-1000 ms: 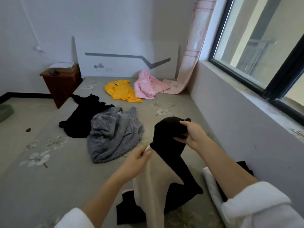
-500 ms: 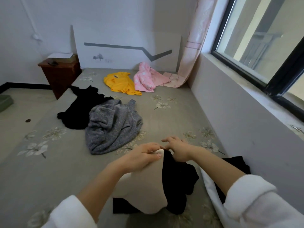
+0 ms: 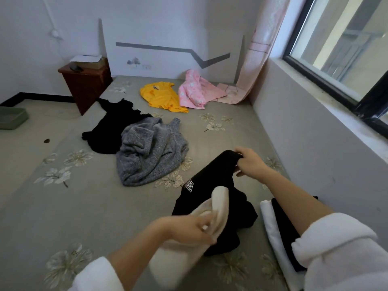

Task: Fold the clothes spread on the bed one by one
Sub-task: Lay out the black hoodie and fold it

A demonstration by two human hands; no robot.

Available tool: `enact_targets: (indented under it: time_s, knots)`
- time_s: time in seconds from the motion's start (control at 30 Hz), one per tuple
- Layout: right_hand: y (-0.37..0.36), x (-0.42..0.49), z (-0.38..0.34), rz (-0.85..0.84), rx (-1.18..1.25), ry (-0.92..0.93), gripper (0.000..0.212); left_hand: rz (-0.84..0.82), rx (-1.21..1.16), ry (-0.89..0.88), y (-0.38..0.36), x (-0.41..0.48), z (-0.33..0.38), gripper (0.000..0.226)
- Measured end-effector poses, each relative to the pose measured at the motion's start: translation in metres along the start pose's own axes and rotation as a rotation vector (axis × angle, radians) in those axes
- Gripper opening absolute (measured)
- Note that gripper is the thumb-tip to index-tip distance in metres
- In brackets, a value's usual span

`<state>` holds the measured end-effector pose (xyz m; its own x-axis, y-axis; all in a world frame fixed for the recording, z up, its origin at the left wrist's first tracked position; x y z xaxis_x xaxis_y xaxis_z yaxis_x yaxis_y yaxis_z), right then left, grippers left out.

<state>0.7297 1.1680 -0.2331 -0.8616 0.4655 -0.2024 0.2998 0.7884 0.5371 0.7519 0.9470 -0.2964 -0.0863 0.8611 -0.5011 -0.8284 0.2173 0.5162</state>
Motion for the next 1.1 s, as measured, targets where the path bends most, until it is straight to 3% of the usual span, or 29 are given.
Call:
enact_targets:
  time_s: [0.1, 0.2, 0.27, 0.37, 0.43, 0.53, 0.6, 0.67, 0.77, 0.87, 0.93, 1.03, 1.1]
  knots:
    - [0.012, -0.004, 0.002, -0.024, 0.152, 0.028, 0.026, -0.155, -0.231, -0.015, -0.029, 0.017, -0.001, 0.074]
    - [0.03, -0.01, 0.011, 0.019, 0.378, 0.021, 0.025, -0.252, -0.672, -0.063, -0.029, 0.02, -0.008, 0.053]
    - [0.037, -0.016, 0.017, 0.024, 0.516, 0.025, 0.018, -0.055, -0.761, 0.003, -0.022, 0.026, -0.029, 0.027]
    - [0.044, -0.028, 0.021, 0.031, 0.609, 0.043, 0.028, 0.438, -0.647, 0.25, -0.01, 0.04, -0.076, 0.01]
    - [0.046, -0.034, 0.021, 0.046, 0.641, 0.05, 0.036, 0.415, -0.68, 0.316, -0.019, 0.052, -0.083, 0.011]
    - [0.047, -0.041, 0.013, 0.065, 0.682, 0.056, 0.026, 0.246, -0.737, 0.331, -0.044, 0.071, -0.067, 0.058]
    - [0.048, -0.043, 0.006, 0.059, 0.721, 0.053, 0.017, 0.284, -0.713, 0.314, -0.05, 0.084, -0.052, 0.081]
    - [0.049, -0.046, -0.001, 0.058, 0.797, 0.036, 0.027, 0.391, -0.616, 0.357, -0.047, 0.094, -0.044, 0.088]
    - [0.053, -0.046, -0.012, 0.068, 0.91, 0.035, 0.034, 0.44, -0.429, 0.415, -0.032, 0.099, -0.04, 0.068]
    - [0.06, -0.041, -0.02, 0.165, 0.965, 0.037, 0.033, 0.366, -0.479, 0.259, -0.018, 0.089, -0.033, 0.029]
    - [0.071, -0.035, -0.018, 0.284, 0.982, 0.023, 0.03, 0.439, -0.52, 0.289, 0.003, 0.072, -0.043, 0.028]
    - [0.089, -0.027, -0.015, 0.439, 0.992, 0.018, 0.017, 0.756, -0.961, 0.412, 0.058, 0.03, -0.075, 0.028]
    - [0.094, -0.019, -0.017, 0.465, 0.95, 0.008, 0.019, 0.937, -1.215, 0.366, 0.104, -0.002, -0.083, 0.023]
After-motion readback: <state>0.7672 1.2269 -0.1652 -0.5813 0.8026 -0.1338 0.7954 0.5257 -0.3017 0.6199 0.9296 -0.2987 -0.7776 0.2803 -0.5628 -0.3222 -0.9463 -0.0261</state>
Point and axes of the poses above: each hand's wrist, its own x-axis towards the middle knuckle, its own y-axis out of the back of the hand, z = x × y, the point moved 5 cm from there along x, towards the middle knuckle, and after that the axes turned 6 degrees about x, right-handed, at the moved point
